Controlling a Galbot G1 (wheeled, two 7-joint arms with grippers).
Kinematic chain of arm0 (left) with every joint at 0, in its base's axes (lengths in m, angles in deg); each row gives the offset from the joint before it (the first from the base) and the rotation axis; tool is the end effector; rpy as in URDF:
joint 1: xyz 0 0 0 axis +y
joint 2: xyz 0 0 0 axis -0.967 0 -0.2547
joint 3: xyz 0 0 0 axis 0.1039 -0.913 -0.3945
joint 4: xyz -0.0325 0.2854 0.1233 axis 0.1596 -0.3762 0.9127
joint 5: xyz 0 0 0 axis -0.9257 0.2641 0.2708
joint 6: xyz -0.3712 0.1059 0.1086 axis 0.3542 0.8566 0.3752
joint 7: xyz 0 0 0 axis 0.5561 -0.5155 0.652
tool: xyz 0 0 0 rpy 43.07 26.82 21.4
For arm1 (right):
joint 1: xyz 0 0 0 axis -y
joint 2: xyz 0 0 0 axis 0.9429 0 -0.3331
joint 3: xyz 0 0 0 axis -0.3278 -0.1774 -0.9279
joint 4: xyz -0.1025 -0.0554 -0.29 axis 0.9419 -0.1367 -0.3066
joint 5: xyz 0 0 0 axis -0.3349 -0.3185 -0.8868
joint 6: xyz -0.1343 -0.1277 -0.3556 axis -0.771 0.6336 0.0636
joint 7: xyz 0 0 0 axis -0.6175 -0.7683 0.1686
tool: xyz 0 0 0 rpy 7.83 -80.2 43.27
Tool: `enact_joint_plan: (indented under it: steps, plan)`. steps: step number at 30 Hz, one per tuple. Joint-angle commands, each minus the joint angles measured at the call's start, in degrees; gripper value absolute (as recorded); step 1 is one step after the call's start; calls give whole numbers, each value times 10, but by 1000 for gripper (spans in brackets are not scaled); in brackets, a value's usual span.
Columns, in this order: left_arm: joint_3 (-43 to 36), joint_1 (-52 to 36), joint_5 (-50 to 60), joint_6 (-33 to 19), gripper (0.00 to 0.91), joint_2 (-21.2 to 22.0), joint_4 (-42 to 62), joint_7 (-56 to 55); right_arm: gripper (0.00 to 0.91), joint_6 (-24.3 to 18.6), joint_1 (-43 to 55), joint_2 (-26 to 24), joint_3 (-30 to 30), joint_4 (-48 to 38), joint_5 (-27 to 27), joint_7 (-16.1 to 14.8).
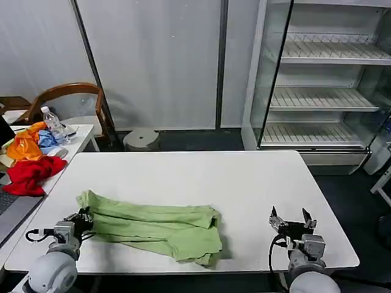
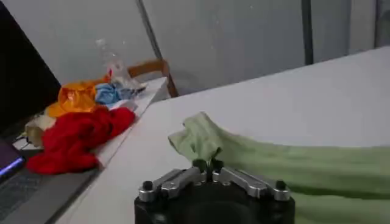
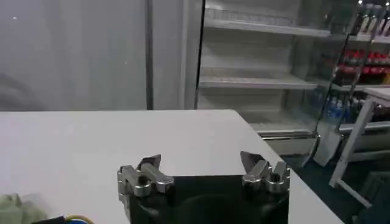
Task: Fold and organize the clothes.
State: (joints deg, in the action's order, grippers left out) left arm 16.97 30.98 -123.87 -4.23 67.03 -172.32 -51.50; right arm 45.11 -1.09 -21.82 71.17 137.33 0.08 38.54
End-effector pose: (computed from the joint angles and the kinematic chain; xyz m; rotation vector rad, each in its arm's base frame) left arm 0.3200 0.1087 -0.2530 0.2484 -2.6340 -0.3755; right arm 0.2580 0.0176 -0.1850 -0.2587 -2.7829 0.0917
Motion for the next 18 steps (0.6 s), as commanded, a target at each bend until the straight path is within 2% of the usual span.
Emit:
enact_joint_plan:
  steps: [1,11,18]
  plan:
    - [9,-3,-16,16,10,3,-84,1,907,-1,-2,2,1,0,-2,0]
    - [-21,-7,-26,53,10,53,-210,1,907,-1,-1,10,-3,-3,-8,0]
    - [-40,-6,-29,61,10,73,-241,4,907,-1,-1,13,-1,-3,-11,0]
